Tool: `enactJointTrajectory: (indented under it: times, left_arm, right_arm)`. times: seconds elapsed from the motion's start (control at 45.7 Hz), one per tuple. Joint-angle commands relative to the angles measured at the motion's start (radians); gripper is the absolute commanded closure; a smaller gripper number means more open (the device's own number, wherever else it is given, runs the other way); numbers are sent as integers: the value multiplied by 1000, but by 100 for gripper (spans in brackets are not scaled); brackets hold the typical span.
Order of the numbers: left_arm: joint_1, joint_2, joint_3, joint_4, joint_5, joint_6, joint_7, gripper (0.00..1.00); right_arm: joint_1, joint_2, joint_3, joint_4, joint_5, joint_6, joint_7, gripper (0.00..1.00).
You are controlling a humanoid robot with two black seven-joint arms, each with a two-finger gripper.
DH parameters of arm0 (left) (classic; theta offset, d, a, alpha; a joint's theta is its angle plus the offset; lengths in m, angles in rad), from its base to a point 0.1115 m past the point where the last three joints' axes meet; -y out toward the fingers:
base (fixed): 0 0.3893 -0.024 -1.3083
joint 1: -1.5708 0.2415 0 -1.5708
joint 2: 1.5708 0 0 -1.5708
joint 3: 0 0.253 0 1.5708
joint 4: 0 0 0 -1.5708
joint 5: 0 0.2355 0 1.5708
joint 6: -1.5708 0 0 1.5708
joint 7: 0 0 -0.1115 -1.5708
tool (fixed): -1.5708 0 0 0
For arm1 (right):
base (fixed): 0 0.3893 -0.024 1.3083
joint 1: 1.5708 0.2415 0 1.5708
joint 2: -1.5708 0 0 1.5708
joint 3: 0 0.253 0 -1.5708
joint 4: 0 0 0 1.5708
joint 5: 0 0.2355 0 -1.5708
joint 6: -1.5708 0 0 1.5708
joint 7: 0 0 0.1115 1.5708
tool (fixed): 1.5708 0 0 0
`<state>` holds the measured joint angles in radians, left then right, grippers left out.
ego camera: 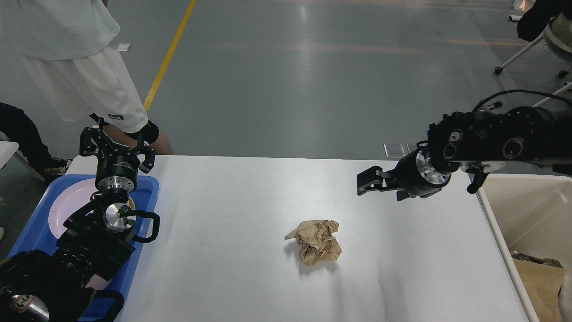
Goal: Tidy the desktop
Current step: 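Move the right gripper over the crumpled tan napkin and lower it, then grasp the napkin with the right gripper and lift it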
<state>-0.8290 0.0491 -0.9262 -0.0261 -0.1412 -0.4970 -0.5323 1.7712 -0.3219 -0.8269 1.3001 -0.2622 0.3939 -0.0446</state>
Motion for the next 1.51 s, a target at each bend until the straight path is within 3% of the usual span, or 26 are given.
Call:
enactJointTrajectory:
  times: [0.0,0.175,0.35,0.919,1.116,1.138,1.203,1.313,1.357,1.378,1.488]
  left_arm:
    - [-1,0,1,0,0,0,0,4]
    - [-1,0,0,0,0,0,0,4]
    - [1,0,0,0,0,0,0,4]
    - [-1,0,1,0,0,0,0,4]
    - [-1,0,0,0,0,0,0,4]
    - [1,0,1,0,0,0,0,4]
    - [-1,0,1,0,0,0,0,4]
    - [-1,0,0,0,0,0,0,4]
    - [-1,0,0,0,0,0,0,4]
    - [1,0,0,0,0,0,0,4]
    - [1,0,0,0,0,0,0,4]
  right_arm:
    - [31,78,54,-4,0,49,0,0]
    - [-65,213,61,-99,0,23,-3,0]
    - [-220,307,61,-217,0,-69,-4,0]
    - [-504,420,100,-531,-2,-98,-3,0]
    - [-539,428,100,-547,-2,-119,-4,3]
    - [-541,428,100,-545,-2,-127,-4,5]
    - [-544,429,100,-541,0,-141,-4,24]
    - [-539,429,100,-529,0,-132,-6,79]
    - [-539,428,101,-522,0,-130,-6,96]
    - [-539,428,101,-519,0,-130,-6,100]
    - [-539,417,101,-501,0,-129,-6,100]
